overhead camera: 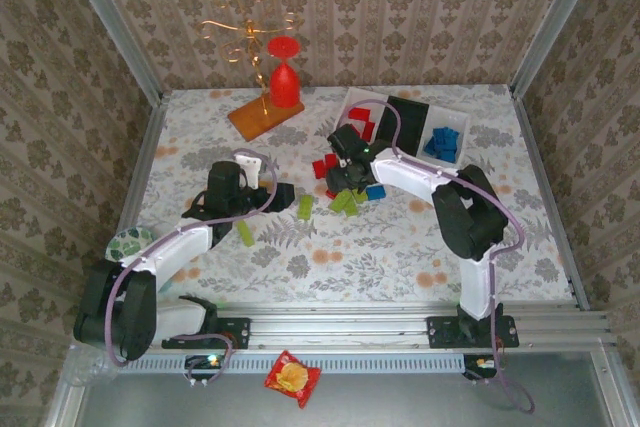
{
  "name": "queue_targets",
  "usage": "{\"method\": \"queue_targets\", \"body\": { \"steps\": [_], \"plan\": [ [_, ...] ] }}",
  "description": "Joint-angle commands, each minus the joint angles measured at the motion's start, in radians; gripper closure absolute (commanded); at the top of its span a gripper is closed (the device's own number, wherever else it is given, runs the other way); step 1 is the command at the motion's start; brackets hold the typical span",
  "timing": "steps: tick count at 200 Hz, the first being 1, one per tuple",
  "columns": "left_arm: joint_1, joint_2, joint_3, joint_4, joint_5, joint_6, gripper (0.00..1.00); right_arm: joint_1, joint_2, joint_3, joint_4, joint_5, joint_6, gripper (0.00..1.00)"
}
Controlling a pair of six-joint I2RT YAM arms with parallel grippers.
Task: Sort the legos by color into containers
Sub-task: Pick up the lego from the center of the table.
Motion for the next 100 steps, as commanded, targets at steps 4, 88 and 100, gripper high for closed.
{"method": "queue_targets", "body": {
  "steps": [4, 88, 100],
  "plan": [
    [0.004, -0.021, 0.017, -0.019, 0.009, 0.007, 0.06, 0.017, -0.004, 0.022, -0.094, 0.006, -0.028, 0.29],
    [0.079, -0.066, -0.028, -0.097, -0.171, -0.080, 0.06, 0.180, -0.036, 0.019, -0.040, -0.077, 0.110, 0.23],
    [0.092, -0.095, -0.046, -0.098, -0.184, -0.089, 0.06, 0.187, -0.015, 0.020, -0.015, -0.074, 0.177, 0.25]
  ]
}}
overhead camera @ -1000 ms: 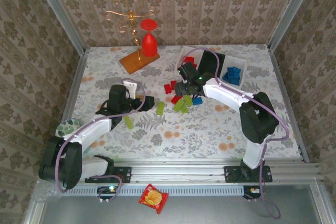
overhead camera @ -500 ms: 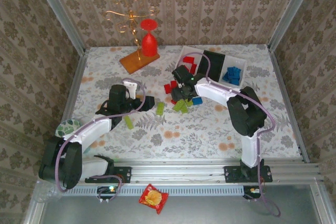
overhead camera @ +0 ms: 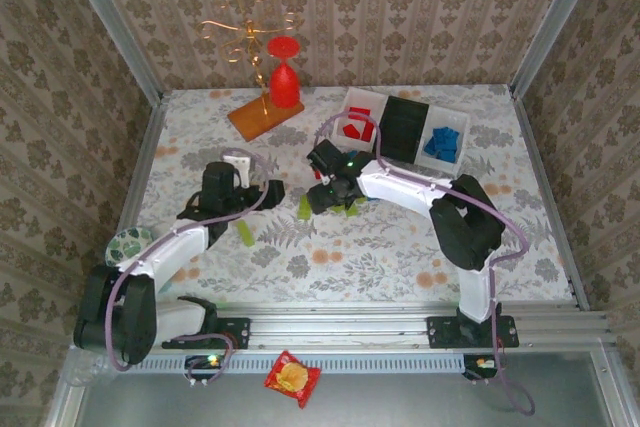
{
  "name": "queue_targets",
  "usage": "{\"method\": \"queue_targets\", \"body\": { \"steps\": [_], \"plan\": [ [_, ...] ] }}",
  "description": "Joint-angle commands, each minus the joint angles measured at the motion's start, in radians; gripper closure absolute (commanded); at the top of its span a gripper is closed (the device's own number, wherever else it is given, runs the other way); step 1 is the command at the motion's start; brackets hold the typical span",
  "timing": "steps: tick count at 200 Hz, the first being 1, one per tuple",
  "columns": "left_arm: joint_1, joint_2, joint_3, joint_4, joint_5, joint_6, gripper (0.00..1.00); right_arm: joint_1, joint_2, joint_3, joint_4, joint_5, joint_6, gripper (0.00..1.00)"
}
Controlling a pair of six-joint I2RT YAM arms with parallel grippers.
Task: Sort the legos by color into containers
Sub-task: Pick up the lego from the center of the table.
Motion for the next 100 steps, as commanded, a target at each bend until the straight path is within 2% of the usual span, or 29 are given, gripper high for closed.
{"method": "queue_targets", "body": {
  "steps": [1, 22, 67, 100],
  "plan": [
    [0.031, -0.066, -0.036, -0.042, -0.066, -0.053, 0.06, 0.030, 0.026, 0.028, 0.048, -0.032, 0.160, 0.25],
    [0.039, -0.113, -0.055, -0.056, -0.098, -0.052, 0.06, 0.050, 0.054, 0.027, 0.113, -0.016, 0.234, 0.25],
    [0.050, -0.152, -0.076, -0.057, -0.100, -0.043, 0.06, 0.075, 0.145, 0.092, 0.118, 0.010, 0.264, 0.25],
    [0.056, -0.165, -0.085, -0.059, -0.103, -0.040, 0.06, 0.087, 0.193, 0.125, 0.108, 0.047, 0.260, 0.31]
  ]
}}
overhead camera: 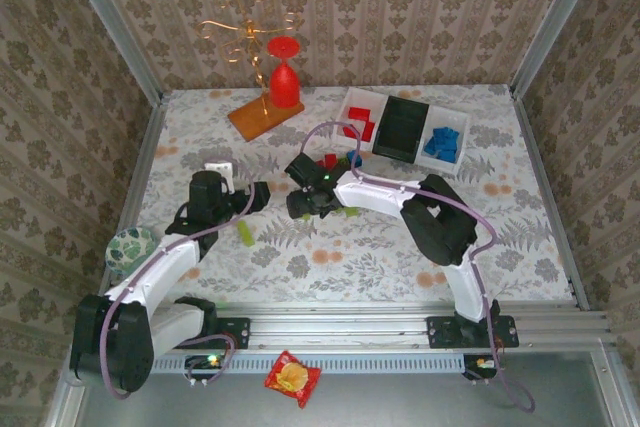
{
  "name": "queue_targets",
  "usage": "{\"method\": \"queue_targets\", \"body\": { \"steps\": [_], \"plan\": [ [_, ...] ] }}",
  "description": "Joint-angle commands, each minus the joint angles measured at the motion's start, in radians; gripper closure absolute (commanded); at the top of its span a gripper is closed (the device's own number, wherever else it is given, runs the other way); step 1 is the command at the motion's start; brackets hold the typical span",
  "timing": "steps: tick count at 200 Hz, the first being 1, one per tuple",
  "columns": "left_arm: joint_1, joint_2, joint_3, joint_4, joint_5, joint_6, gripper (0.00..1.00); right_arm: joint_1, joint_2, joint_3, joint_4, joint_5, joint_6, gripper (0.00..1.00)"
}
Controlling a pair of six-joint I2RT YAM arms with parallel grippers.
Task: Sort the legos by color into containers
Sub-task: Pick up the lego from the center of the table, then place the lego in the container.
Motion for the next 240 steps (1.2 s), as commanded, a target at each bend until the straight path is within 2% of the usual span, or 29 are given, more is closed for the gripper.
{"method": "queue_targets", "body": {
  "steps": [1, 89, 114, 142, 166, 193, 220, 240],
  "plan": [
    [0.012, -0.027, -0.019, -0.016, -0.012, -0.016, 0.06, 0.014, 0.035, 0.046, -0.008, 0.044, 0.025, 0.31],
    [0.034, -0.073, -0.067, -0.001, -0.057, -0.030, 0.06, 0.035, 0.124, 0.109, -0.040, 0.117, -0.010, 0.61],
    [0.034, -0.085, -0.068, 0.003, -0.040, -0.037, 0.06, 0.026, 0.073, 0.081, -0.023, 0.122, -0.039, 0.71],
    [0.024, -0.090, -0.069, 0.043, 0.016, -0.055, 0.06, -0.018, -0.079, -0.022, 0.054, 0.044, -0.063, 0.73],
    [-0.017, -0.084, -0.056, 0.092, 0.051, -0.066, 0.06, -0.103, -0.244, -0.115, 0.068, 0.053, -0.087, 0.72],
    [-0.094, -0.050, -0.019, 0.120, 0.036, -0.061, 0.06, -0.284, -0.365, -0.195, 0.089, 0.062, -0.077, 0.72],
    [-0.157, 0.003, 0.024, 0.123, 0.014, -0.045, 0.06, -0.448, -0.354, -0.169, 0.113, 0.093, -0.078, 0.72],
    [-0.178, 0.042, 0.053, 0.126, 0.014, -0.037, 0.06, -0.524, -0.289, -0.110, 0.128, 0.122, -0.077, 0.72]
  ]
}}
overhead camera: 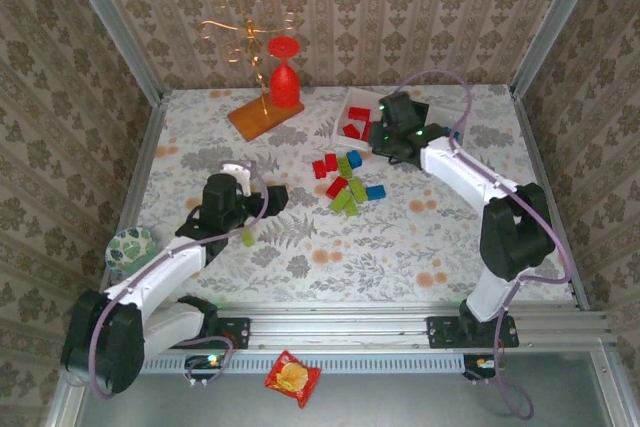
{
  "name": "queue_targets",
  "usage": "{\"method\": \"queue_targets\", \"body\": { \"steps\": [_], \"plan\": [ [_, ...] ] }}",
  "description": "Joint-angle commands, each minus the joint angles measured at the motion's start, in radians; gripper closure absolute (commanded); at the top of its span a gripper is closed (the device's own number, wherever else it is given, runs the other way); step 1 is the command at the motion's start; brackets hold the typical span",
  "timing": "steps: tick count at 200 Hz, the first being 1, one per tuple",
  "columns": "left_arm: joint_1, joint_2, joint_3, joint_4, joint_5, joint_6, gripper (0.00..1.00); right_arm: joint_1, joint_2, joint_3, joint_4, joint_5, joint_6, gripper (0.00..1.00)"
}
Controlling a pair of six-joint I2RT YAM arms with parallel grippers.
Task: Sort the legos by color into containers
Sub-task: Place the lego in the container, then pick up the lego from the middle-left of the table.
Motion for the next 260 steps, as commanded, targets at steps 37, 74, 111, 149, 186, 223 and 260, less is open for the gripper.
{"method": "queue_targets", "body": {
  "steps": [37, 74, 111, 149, 186, 223, 260],
  "plan": [
    [-0.092, 0.084, 0.100, 0.028, 0.003, 0.025, 0.06, -0.134, 0.276, 0.234, -0.003, 0.058, -0.019, 0.70],
    [-0.123, 0.097, 0.111, 0.020, 0.006, 0.028, 0.06, -0.150, 0.403, 0.431, -0.095, 0.085, -0.054, 0.54],
    [-0.126, 0.094, 0.100, 0.003, -0.017, 0.038, 0.05, -0.121, 0.239, 0.276, -0.055, 0.092, -0.101, 0.38],
    [-0.086, 0.064, 0.061, -0.026, -0.037, 0.052, 0.04, 0.077, 0.010, -0.024, -0.054, 0.072, -0.112, 0.30],
    [-0.033, -0.005, -0.009, -0.051, -0.045, 0.043, 0.04, 0.321, -0.046, -0.166, -0.076, 0.095, 0.016, 0.23],
    [0.017, -0.050, -0.036, -0.085, -0.055, 0.026, 0.04, 0.479, 0.021, -0.162, -0.054, 0.162, 0.053, 0.23],
    [0.154, -0.105, -0.050, -0.181, -0.110, -0.035, 0.04, 0.568, 0.098, -0.120, 0.074, -0.004, 0.016, 0.22]
  ]
}}
